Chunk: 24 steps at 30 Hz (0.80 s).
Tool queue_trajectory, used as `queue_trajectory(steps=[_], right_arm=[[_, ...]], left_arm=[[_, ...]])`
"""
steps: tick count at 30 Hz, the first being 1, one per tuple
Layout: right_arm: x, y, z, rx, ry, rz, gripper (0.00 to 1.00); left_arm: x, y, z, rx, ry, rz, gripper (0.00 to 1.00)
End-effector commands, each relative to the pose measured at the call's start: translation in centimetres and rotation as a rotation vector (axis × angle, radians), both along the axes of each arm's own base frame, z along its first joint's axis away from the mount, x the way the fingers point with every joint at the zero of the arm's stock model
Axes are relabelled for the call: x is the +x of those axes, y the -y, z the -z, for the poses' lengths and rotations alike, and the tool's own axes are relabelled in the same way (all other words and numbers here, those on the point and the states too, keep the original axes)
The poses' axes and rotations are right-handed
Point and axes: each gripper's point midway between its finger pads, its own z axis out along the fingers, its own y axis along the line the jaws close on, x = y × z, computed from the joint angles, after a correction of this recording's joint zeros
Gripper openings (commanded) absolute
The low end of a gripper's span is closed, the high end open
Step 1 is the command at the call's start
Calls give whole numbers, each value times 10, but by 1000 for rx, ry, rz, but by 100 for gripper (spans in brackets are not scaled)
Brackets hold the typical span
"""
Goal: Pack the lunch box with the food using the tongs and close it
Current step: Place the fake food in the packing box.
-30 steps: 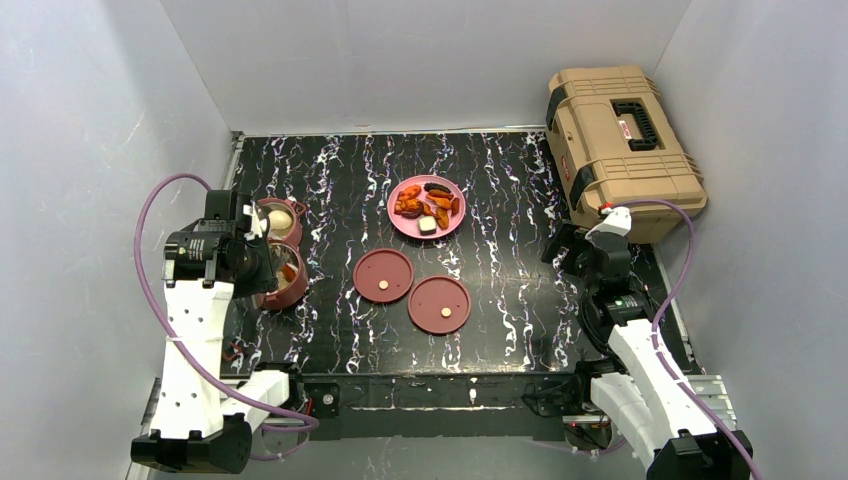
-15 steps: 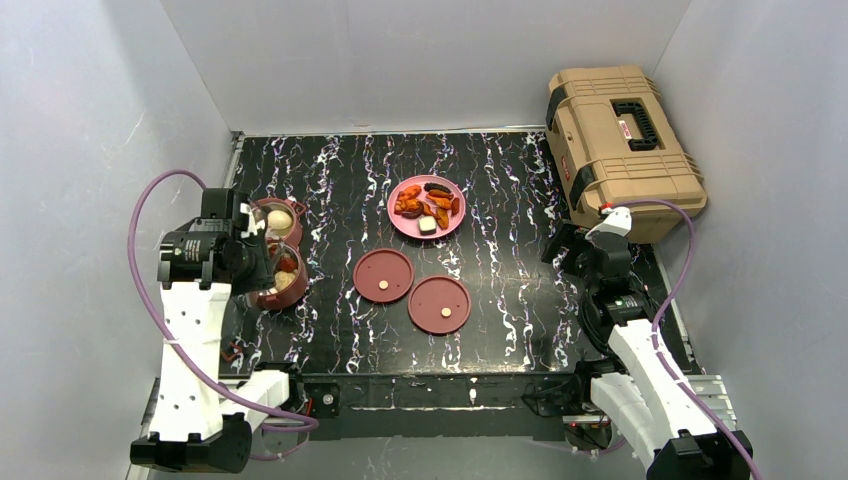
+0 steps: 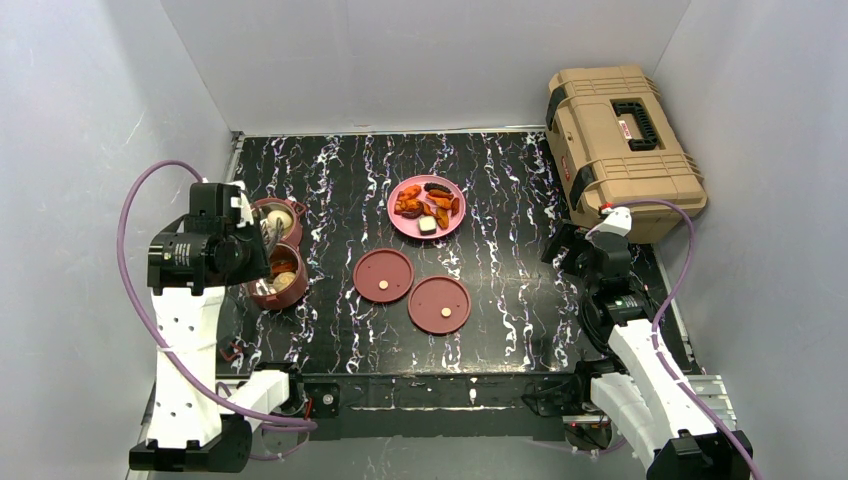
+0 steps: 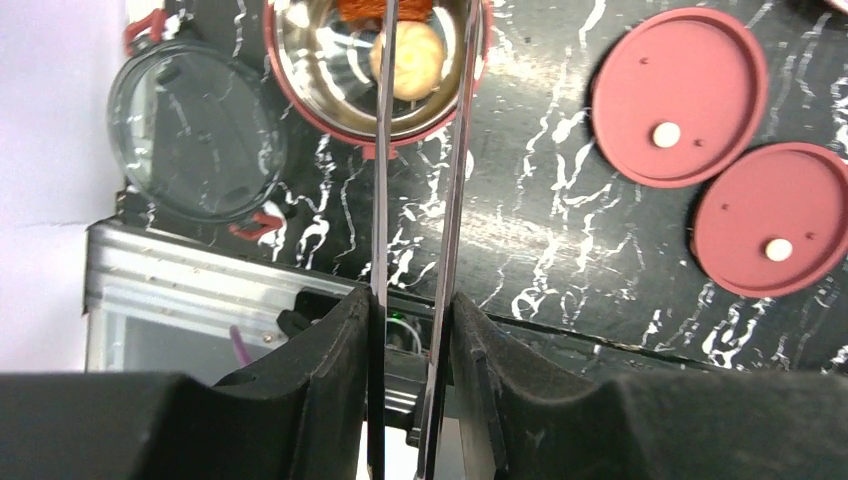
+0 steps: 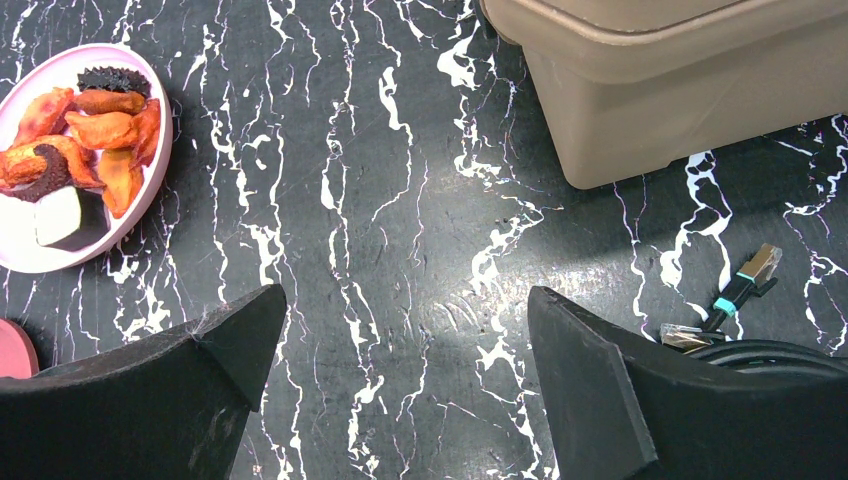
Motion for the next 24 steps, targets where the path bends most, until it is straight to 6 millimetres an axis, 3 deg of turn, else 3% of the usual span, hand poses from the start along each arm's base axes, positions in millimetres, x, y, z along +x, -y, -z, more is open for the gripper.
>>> queue_trajectory(steps=[1, 8, 19, 24], right_arm=[[6, 1, -11, 6, 49, 10, 100], [6, 1, -15, 2, 61, 8, 100], [5, 2, -19, -8, 80, 0, 100], [6, 0, -17, -3, 76, -5, 100]], left_arm=[[15, 23, -11, -93, 77, 113, 30], [43, 64, -18, -224, 138, 243, 30], [87, 160, 1, -285, 122, 449, 30], [100, 185, 19, -278, 95, 432, 31]])
